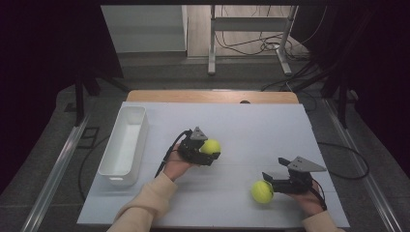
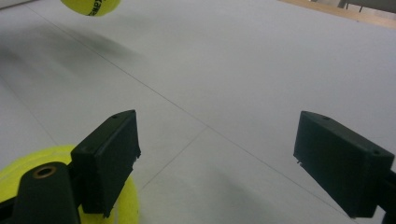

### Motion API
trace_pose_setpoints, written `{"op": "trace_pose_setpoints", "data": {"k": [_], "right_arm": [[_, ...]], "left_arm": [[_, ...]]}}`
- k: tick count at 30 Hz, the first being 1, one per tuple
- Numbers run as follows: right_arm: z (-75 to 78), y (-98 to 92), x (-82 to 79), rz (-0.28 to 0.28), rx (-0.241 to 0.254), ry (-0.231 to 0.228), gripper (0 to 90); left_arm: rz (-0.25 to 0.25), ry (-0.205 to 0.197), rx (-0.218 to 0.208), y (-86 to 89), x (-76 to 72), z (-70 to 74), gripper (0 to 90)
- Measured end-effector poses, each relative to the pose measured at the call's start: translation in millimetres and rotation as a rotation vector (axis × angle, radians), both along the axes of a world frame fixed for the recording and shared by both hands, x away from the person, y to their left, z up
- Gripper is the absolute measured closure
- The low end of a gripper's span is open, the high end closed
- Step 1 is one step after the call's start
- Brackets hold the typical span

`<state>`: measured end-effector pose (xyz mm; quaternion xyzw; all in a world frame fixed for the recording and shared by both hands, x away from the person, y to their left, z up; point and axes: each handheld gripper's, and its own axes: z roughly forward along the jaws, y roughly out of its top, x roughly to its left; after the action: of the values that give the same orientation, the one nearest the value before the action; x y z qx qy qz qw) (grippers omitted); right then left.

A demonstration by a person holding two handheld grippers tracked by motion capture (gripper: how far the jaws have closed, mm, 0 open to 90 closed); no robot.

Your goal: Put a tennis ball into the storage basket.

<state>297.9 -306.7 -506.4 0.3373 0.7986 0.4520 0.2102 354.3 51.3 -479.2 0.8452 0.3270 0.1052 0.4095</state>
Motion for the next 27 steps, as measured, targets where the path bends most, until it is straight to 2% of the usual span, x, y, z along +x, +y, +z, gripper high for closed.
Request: {"op": "trace_pose_setpoints", "data": {"k": [27], "right_arm": [[-0.2, 0.0, 0.0, 0.001, -0.008, 0.001, 14.6]], "left_arm": [[0.014, -0.031, -0.038, 9.5, -4.0, 13.5, 25.6]]}}
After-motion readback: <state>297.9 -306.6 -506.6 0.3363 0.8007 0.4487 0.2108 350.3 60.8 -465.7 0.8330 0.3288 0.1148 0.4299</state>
